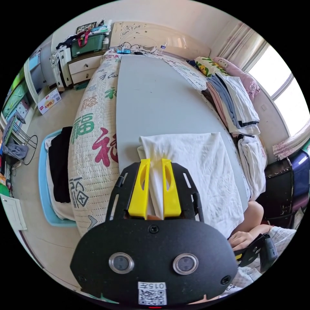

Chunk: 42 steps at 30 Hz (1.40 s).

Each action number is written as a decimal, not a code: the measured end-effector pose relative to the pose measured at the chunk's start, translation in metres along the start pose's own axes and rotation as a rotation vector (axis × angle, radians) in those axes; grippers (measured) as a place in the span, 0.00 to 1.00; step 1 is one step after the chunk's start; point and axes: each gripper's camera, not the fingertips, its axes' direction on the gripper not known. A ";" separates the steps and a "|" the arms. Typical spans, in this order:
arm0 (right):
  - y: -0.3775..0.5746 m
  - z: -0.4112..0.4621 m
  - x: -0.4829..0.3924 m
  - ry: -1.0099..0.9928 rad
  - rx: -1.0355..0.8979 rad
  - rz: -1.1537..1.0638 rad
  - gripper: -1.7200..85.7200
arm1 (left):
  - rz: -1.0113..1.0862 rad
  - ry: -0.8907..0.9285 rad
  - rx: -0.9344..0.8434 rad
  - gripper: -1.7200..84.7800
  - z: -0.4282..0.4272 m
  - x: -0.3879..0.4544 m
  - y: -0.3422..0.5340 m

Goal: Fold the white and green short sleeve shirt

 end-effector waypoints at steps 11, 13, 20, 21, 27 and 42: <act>0.005 -0.020 -0.015 0.014 0.032 0.012 0.02 | -0.001 -0.002 -0.001 0.08 0.000 0.003 0.003; 0.006 -0.033 -0.015 -0.008 0.073 0.009 0.02 | -0.019 -0.021 0.023 0.07 -0.006 0.002 0.005; 0.002 -0.006 -0.015 -0.083 -0.014 0.033 0.02 | -0.003 0.025 0.040 0.09 -0.006 0.002 0.009; 0.001 -0.007 -0.016 -0.084 -0.001 0.038 0.02 | 0.000 0.019 0.035 0.09 -0.005 0.003 0.009; -0.009 -0.003 -0.031 -0.062 -0.015 0.012 0.02 | 0.019 -0.063 -0.009 0.07 0.008 0.010 0.010; -0.040 0.030 -0.058 -0.066 -0.021 0.016 0.02 | -0.181 0.139 0.160 0.12 -0.007 -0.033 0.028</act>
